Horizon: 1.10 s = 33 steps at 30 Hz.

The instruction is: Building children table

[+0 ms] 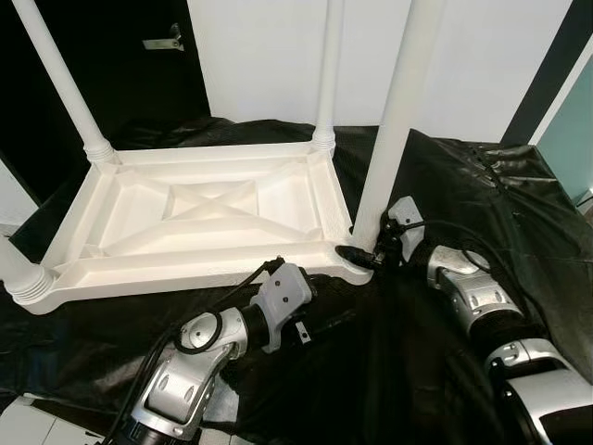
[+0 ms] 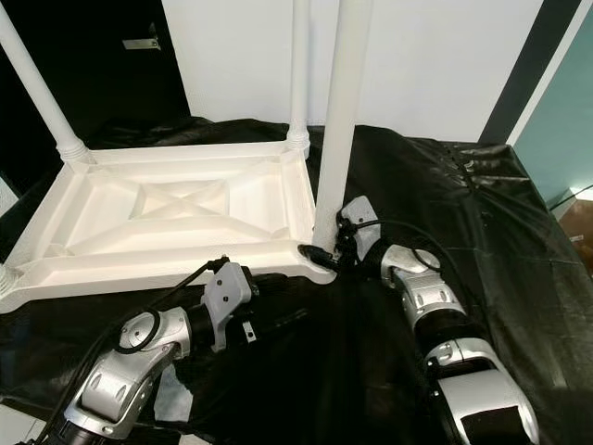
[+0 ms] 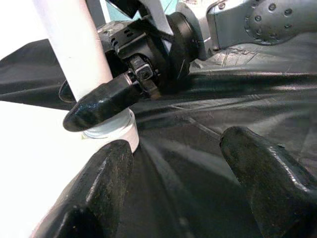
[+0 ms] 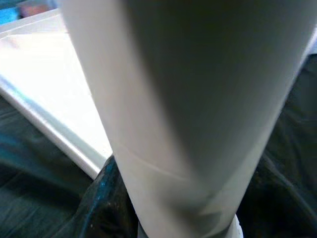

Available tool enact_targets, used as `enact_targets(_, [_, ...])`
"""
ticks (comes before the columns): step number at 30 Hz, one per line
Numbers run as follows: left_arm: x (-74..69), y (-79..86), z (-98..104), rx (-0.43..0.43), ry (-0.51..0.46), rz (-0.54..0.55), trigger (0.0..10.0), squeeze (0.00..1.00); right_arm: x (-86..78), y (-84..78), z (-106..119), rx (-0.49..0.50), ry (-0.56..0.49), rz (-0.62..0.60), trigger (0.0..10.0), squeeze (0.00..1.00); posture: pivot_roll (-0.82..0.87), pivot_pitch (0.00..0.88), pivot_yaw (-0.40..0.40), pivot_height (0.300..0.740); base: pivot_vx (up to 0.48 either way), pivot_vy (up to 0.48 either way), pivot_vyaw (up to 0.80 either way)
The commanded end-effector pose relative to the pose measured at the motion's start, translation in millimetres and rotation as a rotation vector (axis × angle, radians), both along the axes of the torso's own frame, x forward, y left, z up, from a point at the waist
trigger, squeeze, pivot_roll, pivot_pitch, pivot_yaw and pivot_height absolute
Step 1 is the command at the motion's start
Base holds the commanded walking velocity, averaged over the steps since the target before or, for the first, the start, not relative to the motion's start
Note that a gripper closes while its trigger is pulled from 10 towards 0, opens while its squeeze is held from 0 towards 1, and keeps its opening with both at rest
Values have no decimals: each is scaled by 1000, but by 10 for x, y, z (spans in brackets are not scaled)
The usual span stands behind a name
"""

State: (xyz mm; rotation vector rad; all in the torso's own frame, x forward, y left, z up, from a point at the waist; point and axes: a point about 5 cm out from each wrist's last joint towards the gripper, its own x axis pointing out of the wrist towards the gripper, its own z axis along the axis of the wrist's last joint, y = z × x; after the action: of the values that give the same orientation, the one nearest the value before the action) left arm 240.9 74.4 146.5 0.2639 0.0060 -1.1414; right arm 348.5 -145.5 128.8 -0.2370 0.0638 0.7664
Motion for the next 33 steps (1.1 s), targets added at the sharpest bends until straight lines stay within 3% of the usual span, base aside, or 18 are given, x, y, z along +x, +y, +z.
enact_targets(1, [-3, 5, -15, 12, -3, 37, 10000, 0, -57, -101, -165, -39, 53, -135, 10000, 0, 2, 0, -38, 740, 0, 0, 0])
enact_targets(4, [-4, 5, -16, 12, -2, 36, 10000, 0, -71, -101, -173, -32, 55, -159, 10000, 0, 2, 0, -38, 740, 0, 0, 0])
enact_targets(6, [-13, -1, -23, 11, 4, 29, 10000, 0, -141, -86, -227, 0, 65, -275, 10000, 0, -13, 0, -27, 740, 0, 0, 0])
enact_targets(11, [-36, -7, -34, 12, 13, 14, 10000, 0, -250, -32, -285, 15, 55, -413, 10000, 0, -26, 0, -17, 740, 0, 0, 0])
enact_targets(15, [-54, -18, -44, 16, 19, -3, 10000, 0, -445, 210, -352, 69, 40, -642, 10000, 0, -34, 0, -8, 740, 0, 0, 0])
enact_targets(19, [-56, -35, -44, 15, 18, -8, 10000, 0, -493, 379, -286, 126, 25, -678, 10000, 0, -38, 0, -7, 740, 0, 0, 0])
enact_targets(26, [-49, -31, -52, 19, 17, -6, 10000, 0, -513, 305, -231, 133, -1, -692, 10000, 0, -35, 0, -17, 740, 0, 0, 0])
enact_targets(27, [-37, -11, -48, 21, 15, 3, 10000, 0, -514, 266, -220, 132, -9, -697, 10000, 369, -33, 0, -19, 740, 0, 0, 0])
enact_targets(28, [-22, 12, -44, 24, 10, 14, 10000, 0, -523, 246, -200, 126, -20, -704, 10000, 867, -31, 0, -21, 740, 0, 0, 0])
enact_targets(29, [-22, 12, -44, 24, 10, 14, 10000, 0, -523, 246, -200, 126, -20, -704, 10000, 867, -31, 0, -21, 740, 0, 0, 0])
enact_targets(30, [-6, 35, -39, 27, 5, 26, 10000, 0, -530, 229, -183, 120, -31, -706, 10000, 1000, -29, 0, -23, 740, 0, 0, 0])
enact_targets(33, [21, 92, -31, 33, -2, 47, 10000, 0, -562, 209, -164, 119, -43, -692, 10000, 1000, -23, 0, -30, 740, 0, 0, 0])
